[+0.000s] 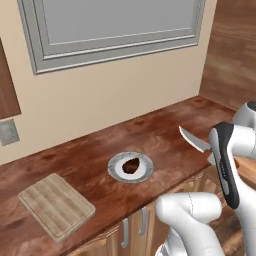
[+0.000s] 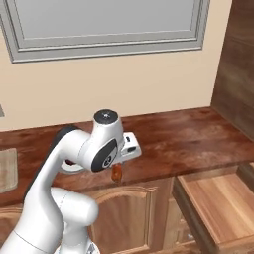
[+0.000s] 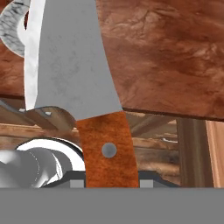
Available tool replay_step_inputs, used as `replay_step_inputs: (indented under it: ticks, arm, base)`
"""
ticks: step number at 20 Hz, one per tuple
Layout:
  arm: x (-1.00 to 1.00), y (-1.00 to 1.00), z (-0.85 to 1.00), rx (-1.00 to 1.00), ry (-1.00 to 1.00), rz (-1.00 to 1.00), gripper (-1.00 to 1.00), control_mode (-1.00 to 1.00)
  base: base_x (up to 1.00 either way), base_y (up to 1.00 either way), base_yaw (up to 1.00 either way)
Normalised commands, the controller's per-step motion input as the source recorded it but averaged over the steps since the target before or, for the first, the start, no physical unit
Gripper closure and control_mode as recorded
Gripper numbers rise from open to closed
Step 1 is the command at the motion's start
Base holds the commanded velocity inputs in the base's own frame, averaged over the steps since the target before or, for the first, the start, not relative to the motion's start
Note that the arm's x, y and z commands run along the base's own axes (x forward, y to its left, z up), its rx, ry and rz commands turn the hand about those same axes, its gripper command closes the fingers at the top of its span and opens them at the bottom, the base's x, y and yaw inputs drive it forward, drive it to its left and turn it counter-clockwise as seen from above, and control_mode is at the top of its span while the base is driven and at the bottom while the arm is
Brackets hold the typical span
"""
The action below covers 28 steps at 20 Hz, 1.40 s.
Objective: Pick up the knife from the drawer and place it on the cutting board. Then place the meat from the plate to the cutting board.
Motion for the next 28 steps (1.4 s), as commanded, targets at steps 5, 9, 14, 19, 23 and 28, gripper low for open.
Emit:
replay_step_inputs:
  ticks: [5, 9, 14, 19, 23, 28]
  arm:
    - [0.00, 0.00, 0.00, 0.00, 0.00, 0.00, 1.00, 1.00]
    - [0.00, 0.00, 0.00, 0.00, 0.00, 0.00, 1.00, 1.00]
    - [0.00, 0.00, 0.00, 0.00, 0.00, 0.00, 1.00, 1.00]
    - [0.00, 0.00, 0.00, 0.00, 0.00, 0.00, 1.00, 1.00]
    - [0.00, 0.00, 0.00, 0.00, 0.00, 0.00, 1.00, 1.00]
    - [0.00, 0.00, 0.00, 0.00, 0.00, 0.00, 1.00, 1.00]
  base:
    - [0.07, 0.99, 0.29]
    - [-0.04, 1.00, 0.33]
    - [-0.68, 0.57, 0.44]
    - [-0.42, -0.09, 0.42]
    - [0.00, -0.77, 0.24]
    - [0.51, -0.05, 0.16]
